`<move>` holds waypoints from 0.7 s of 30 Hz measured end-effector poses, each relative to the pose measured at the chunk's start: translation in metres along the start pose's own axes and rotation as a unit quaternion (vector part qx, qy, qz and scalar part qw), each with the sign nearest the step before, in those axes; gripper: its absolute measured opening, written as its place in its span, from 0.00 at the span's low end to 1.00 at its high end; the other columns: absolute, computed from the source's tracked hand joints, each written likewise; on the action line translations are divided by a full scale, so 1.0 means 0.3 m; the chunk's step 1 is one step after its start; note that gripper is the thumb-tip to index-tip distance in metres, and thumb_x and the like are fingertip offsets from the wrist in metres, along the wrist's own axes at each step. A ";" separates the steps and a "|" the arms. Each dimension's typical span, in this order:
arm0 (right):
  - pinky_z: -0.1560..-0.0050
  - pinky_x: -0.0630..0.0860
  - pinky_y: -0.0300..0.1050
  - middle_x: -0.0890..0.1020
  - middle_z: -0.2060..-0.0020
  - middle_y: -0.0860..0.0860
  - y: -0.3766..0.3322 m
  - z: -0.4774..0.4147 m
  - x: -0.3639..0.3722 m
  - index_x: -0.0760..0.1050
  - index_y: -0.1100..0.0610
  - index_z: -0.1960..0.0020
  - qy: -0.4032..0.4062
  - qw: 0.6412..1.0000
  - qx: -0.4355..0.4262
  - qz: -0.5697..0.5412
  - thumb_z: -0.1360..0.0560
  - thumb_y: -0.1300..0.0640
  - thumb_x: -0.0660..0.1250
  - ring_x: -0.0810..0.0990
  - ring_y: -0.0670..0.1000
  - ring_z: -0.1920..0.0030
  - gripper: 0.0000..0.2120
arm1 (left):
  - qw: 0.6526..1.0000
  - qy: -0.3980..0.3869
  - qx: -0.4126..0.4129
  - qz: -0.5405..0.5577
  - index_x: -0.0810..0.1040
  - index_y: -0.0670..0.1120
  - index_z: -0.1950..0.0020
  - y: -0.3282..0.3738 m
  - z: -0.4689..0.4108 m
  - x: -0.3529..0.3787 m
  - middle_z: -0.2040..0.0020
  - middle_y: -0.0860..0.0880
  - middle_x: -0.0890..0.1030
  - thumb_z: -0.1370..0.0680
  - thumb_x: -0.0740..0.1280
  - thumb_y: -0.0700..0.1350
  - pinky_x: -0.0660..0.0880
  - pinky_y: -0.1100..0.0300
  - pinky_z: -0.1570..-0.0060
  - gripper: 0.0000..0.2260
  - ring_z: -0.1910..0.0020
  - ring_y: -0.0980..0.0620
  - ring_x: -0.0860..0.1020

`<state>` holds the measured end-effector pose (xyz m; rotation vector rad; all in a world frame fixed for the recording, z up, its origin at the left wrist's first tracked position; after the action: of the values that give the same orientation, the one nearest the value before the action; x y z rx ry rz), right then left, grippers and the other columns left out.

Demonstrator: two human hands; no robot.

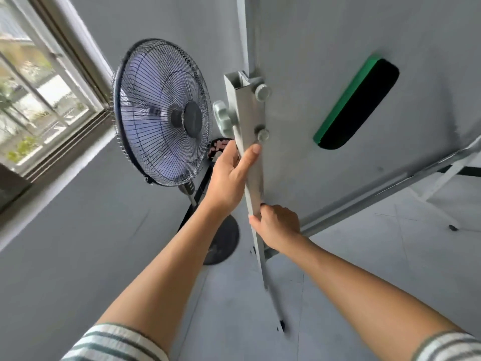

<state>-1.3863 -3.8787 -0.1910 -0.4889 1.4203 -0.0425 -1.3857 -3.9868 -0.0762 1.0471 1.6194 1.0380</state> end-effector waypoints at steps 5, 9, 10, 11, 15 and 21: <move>0.57 0.71 0.47 0.84 0.54 0.57 -0.171 0.171 0.068 0.77 0.59 0.51 -0.007 1.000 -0.018 0.014 0.22 0.46 0.58 0.82 0.61 0.52 0.18 | 0.999 0.033 0.020 -0.030 0.73 0.44 0.52 -0.006 0.210 -0.176 0.61 0.49 0.72 0.27 0.59 0.65 0.70 0.53 0.58 0.24 0.62 0.54 0.70; 0.57 0.70 0.45 0.84 0.53 0.57 -0.275 0.264 0.091 0.78 0.60 0.51 -0.012 1.000 0.008 0.004 0.23 0.46 0.58 0.82 0.60 0.51 0.19 | 1.000 0.006 0.014 -0.022 0.73 0.49 0.55 0.002 0.302 -0.273 0.64 0.56 0.72 0.27 0.60 0.65 0.69 0.56 0.60 0.19 0.64 0.56 0.70; 0.55 0.72 0.46 0.84 0.52 0.57 -0.288 0.277 0.092 0.78 0.60 0.50 -0.013 1.000 0.014 0.001 0.23 0.46 0.58 0.82 0.60 0.50 0.19 | 0.999 -0.001 0.007 -0.034 0.72 0.53 0.58 0.012 0.320 -0.289 0.66 0.57 0.72 0.27 0.60 0.65 0.69 0.56 0.60 0.16 0.64 0.55 0.70; 0.54 0.73 0.47 0.84 0.51 0.57 -0.303 0.301 0.093 0.78 0.60 0.50 -0.024 0.999 0.020 0.005 0.23 0.46 0.58 0.82 0.60 0.50 0.19 | 0.999 -0.008 -0.001 -0.046 0.70 0.55 0.59 0.016 0.345 -0.302 0.66 0.57 0.72 0.28 0.61 0.66 0.70 0.55 0.59 0.15 0.64 0.55 0.70; 0.52 0.74 0.48 0.84 0.50 0.56 -0.354 0.376 0.113 0.77 0.59 0.48 -0.037 0.999 0.027 0.014 0.22 0.44 0.57 0.81 0.59 0.49 0.20 | 0.998 -0.002 -0.002 -0.064 0.71 0.54 0.56 0.043 0.427 -0.351 0.64 0.57 0.73 0.27 0.60 0.66 0.69 0.57 0.58 0.16 0.64 0.57 0.72; 0.49 0.74 0.50 0.83 0.47 0.56 -0.359 0.496 0.191 0.74 0.55 0.43 -0.047 0.999 0.025 -0.009 0.23 0.44 0.58 0.80 0.60 0.46 0.17 | 0.998 0.001 0.009 -0.070 0.68 0.54 0.61 0.018 0.500 -0.442 0.68 0.57 0.68 0.28 0.59 0.68 0.66 0.57 0.62 0.17 0.67 0.56 0.67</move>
<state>-1.2071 -3.9492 -0.1967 -0.4576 1.3190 -0.0685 -1.2118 -4.0858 -0.0725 0.9300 1.6818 0.9332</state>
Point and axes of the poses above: each hand's wrist, its own z-axis away from the middle knuckle, its own x-axis out of the palm, y = z × x, the point moved 4 cm from there along -z, towards the middle knuckle
